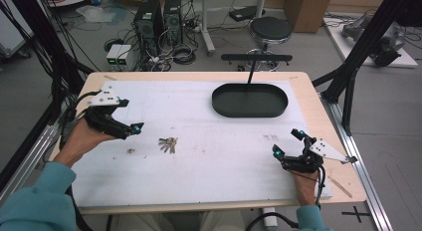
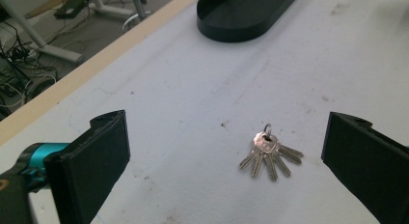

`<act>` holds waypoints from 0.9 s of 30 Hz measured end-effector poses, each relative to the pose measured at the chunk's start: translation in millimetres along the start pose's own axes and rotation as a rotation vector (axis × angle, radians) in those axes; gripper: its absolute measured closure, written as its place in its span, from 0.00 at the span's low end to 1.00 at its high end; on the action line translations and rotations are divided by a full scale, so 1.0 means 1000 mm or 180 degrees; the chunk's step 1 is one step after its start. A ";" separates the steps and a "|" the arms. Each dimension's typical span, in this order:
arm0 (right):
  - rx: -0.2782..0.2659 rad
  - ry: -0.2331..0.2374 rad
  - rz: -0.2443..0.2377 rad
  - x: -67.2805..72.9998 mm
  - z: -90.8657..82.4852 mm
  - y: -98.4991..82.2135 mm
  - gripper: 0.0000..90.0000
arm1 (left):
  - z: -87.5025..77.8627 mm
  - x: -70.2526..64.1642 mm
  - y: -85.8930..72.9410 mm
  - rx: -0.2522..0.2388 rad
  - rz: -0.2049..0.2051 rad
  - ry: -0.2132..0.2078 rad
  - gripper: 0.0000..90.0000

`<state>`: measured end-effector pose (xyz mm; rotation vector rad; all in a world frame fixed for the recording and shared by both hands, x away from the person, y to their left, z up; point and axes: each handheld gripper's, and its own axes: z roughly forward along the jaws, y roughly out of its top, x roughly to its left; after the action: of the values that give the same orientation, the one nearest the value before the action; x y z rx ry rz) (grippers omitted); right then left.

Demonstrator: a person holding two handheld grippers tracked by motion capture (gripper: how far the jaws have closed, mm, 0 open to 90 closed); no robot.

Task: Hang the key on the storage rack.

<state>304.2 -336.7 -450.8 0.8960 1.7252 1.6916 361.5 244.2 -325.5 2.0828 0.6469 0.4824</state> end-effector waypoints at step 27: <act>-0.0006 0.0011 -0.0005 0.000 0.000 0.000 0.01 | 0.100 -0.024 0.034 0.0914 0.0349 -0.0412 0.04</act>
<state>304.4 -336.7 -450.8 0.8911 1.7260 1.6944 406.8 149.6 -353.3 2.4083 0.5534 0.3264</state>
